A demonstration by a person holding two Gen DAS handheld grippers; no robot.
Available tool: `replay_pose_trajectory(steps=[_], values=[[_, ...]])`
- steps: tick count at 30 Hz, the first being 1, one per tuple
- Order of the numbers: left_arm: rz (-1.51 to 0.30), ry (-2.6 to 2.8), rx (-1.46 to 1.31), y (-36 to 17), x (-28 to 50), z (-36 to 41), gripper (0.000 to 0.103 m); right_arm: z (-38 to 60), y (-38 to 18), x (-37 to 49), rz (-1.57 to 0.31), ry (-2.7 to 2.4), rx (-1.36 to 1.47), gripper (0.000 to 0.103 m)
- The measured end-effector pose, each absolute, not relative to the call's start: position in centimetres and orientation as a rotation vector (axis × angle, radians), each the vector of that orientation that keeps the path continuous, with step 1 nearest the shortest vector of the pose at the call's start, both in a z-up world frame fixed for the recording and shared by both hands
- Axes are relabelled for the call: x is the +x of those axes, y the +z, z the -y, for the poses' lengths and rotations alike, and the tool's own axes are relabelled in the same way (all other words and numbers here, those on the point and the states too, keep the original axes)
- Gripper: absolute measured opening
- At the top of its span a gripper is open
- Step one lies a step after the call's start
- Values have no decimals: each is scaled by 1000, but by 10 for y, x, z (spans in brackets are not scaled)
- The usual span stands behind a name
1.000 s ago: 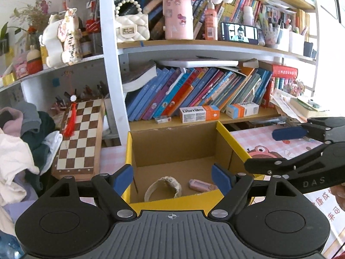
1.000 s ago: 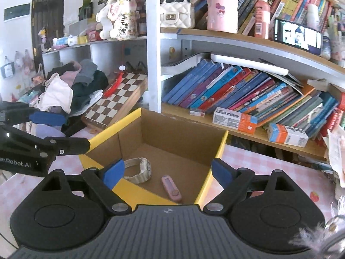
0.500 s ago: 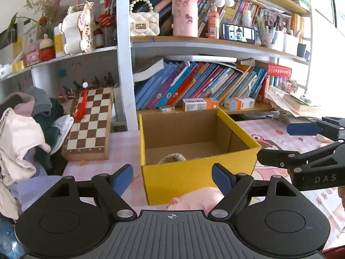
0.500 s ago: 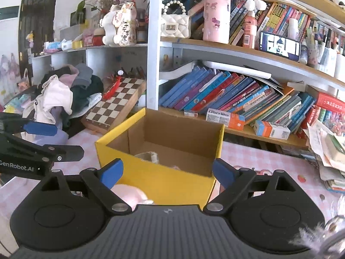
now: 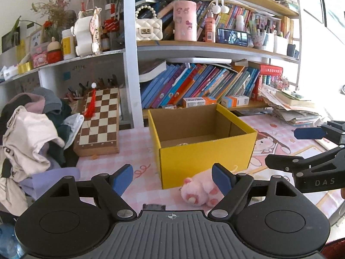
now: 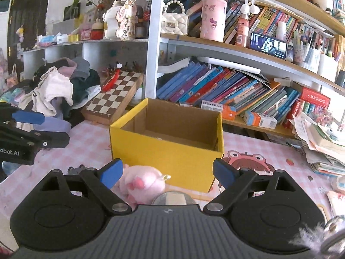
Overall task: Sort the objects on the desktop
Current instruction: 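Move both open tools back over the table toward the remaining objects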
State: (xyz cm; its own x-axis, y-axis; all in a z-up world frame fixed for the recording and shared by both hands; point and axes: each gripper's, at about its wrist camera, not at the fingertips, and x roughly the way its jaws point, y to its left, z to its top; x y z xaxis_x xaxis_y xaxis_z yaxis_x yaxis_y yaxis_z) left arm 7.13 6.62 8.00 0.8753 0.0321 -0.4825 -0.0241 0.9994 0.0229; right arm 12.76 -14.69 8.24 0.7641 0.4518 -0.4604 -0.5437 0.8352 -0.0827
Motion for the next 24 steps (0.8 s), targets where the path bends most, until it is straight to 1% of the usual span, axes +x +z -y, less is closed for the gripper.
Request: replay_pose_trajectory(steps=[8,19,24], values=[[-542,17,28,65,52,-75,83,140,67,106,-498,512,-229,91],[-620,-17,66,38,37,-78,83,139,35,93,-630,449,-234,92],[-672,-39,82,24,37,-76,83,135,15,93,-714,426,-281,91]])
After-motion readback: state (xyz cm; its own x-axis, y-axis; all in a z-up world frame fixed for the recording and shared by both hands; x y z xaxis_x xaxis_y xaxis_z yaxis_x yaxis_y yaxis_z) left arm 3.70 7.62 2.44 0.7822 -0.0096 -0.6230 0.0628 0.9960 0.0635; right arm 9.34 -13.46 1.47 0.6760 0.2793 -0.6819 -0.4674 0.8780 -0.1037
